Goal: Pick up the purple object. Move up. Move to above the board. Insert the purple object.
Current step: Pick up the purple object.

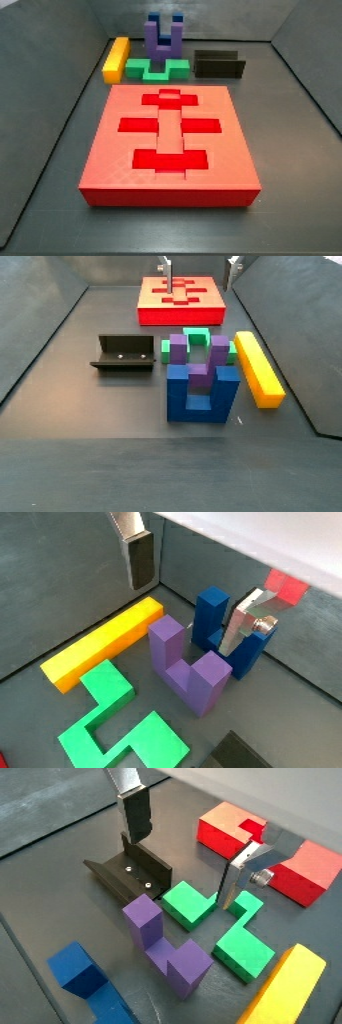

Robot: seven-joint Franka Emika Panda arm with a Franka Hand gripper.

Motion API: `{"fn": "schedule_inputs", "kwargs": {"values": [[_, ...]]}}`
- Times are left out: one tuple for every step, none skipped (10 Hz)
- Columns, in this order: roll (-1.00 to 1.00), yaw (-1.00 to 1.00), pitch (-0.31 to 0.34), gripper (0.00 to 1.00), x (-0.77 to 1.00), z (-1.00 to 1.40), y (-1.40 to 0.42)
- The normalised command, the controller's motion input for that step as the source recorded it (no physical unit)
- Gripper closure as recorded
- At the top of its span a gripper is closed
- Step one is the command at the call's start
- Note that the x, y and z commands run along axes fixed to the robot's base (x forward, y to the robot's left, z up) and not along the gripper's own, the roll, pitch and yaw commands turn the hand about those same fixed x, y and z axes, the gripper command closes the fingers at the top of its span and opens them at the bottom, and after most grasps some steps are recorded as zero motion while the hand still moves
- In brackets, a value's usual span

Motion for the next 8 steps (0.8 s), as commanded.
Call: {"fn": "schedule_inputs", "kwargs": {"values": [[0.0,0.0,0.001,0.0,0.0,-0.05,-0.03],[-0.07,-0.07,0.077,0.0,0.23,-0.01,0.1],[-0.25,-0.24,0.221,0.0,0.49,0.0,0.36],[-0.1,-0.23,0.36,0.0,0.54,0.17,0.26],[0.0,0.0,0.189,0.0,0.31,0.11,0.14],[0.0,0.0,0.167,0.0,0.31,0.11,0.12],[0.0,0.0,0.094,0.0,0.37,0.0,0.05],[0.0,0.0,0.05,0.0,0.44,0.0,0.05]]}}
